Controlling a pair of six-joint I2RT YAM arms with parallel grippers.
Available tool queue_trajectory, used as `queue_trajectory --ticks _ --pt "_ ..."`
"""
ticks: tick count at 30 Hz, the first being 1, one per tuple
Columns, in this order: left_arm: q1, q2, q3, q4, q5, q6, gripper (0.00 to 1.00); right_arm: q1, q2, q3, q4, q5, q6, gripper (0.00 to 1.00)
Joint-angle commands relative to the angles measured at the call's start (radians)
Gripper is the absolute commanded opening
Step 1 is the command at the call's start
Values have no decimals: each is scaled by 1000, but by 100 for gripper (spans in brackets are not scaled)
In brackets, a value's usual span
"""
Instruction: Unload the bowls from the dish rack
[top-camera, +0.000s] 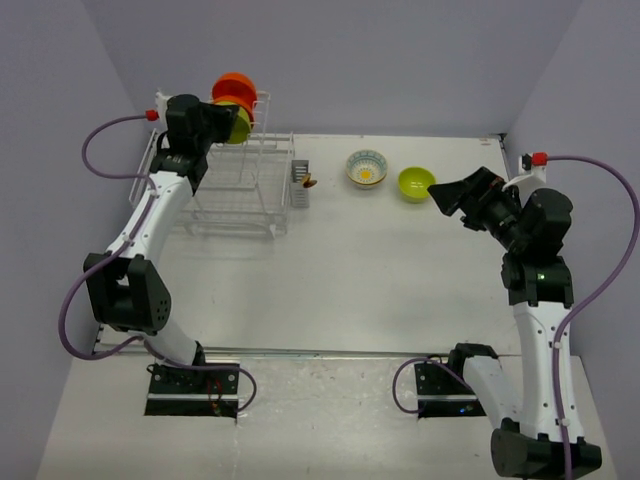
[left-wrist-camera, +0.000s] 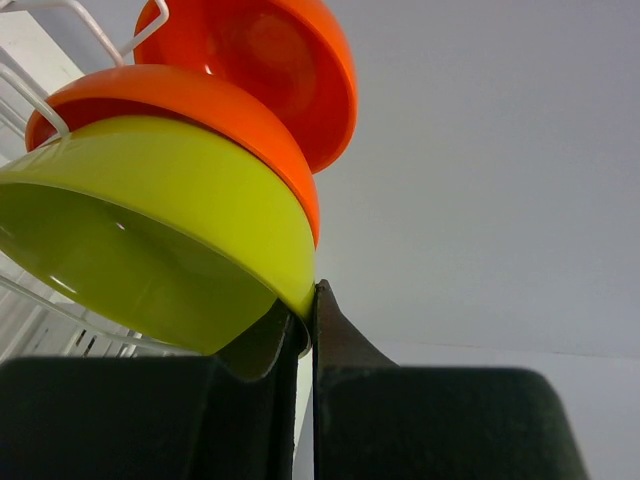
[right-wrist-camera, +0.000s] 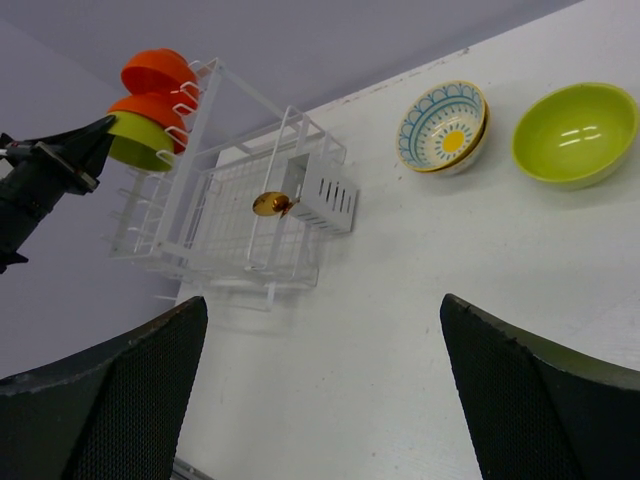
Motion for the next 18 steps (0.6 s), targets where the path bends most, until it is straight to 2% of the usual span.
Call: queue_trajectory --ticks 1,8,18 --pt "21 -68 -20 18 -14 19 0 -1 -7 41 -13 18 -23 99" --pt "21 -105 -30 136 23 68 0 -1 -9 37 -9 15 -21 99" --pt "20 -186 -109 204 45 77 0 -1 -10 46 -12 12 -27 99"
